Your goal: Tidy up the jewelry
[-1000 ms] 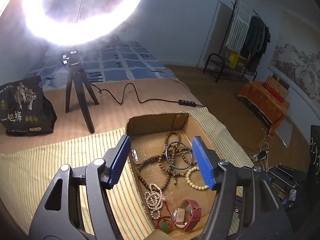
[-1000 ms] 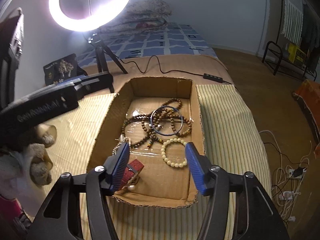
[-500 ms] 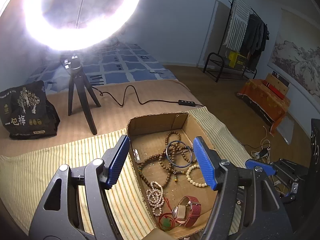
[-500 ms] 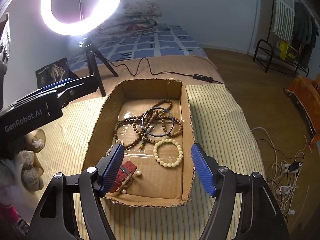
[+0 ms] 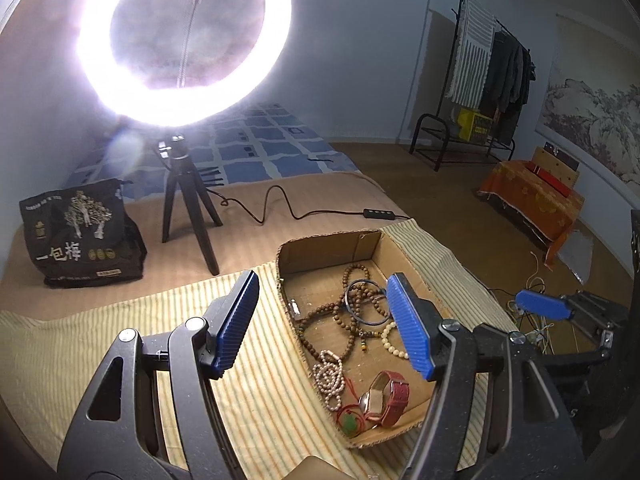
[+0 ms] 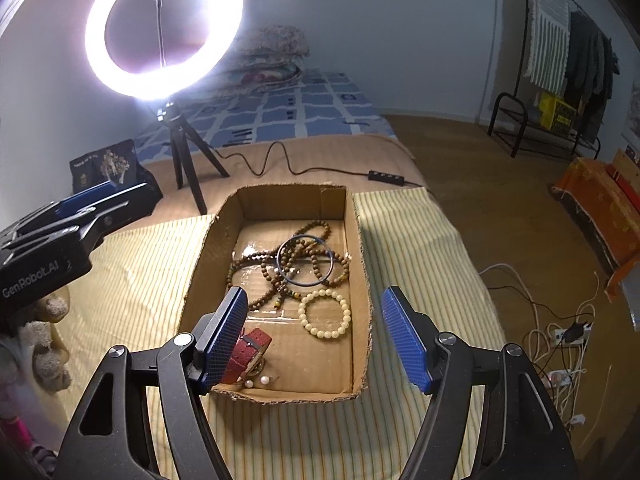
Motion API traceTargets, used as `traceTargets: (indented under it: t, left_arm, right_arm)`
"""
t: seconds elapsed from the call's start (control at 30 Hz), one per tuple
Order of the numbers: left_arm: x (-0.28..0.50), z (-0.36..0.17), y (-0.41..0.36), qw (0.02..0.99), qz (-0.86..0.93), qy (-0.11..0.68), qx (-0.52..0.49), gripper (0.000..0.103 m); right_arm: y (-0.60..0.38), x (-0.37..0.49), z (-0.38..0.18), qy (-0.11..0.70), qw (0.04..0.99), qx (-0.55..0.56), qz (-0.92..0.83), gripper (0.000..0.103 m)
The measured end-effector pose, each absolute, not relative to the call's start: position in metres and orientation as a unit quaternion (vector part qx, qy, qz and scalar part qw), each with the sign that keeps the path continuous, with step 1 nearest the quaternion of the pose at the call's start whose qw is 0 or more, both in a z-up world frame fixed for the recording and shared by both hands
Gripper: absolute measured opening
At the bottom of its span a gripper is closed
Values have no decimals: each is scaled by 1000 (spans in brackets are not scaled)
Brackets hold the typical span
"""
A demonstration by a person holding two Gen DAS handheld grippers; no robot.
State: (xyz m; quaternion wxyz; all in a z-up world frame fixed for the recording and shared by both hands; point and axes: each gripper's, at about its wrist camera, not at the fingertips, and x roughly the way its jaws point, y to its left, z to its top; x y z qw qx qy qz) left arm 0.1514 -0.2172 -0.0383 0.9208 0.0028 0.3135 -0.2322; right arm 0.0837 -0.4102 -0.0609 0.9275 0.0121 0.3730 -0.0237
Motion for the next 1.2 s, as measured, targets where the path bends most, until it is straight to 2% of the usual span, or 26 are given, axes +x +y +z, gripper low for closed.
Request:
traceTargets:
  t: [0.1,0.2,0.37,1.0,1.07,1.13,1.2]
  left_arm:
    - [142,-31,-210,924,-230,306,7,69]
    - [131,-23,-204,928,-229,294,14,77]
    - [113,-9,-191,932,-229,282,24,78]
    - [47,4,-154,934,-222,274,57,86]
    - [44,4,-153,934,-222,273,56,90]
    - [40,4,-152,937,-220,266,60,101]
    - [35,4,-154,941,-216,253,67,102]
  right_arm:
    - [-405,79,-55,364,931,2,-30,70]
    - [-400,70,-48,353,935,-7,-34,72]
    - [-395,55,-35,330,943,-14,-50,78]
    - [-382,19,-19,282,957,-5,-69,79]
    - [-380,17,-19,277,958,-7,-70,80]
    - [-378,15,-19,275,959,-4,-66,80]
    - [-377,14,-19,273,960,-3,-64,81]
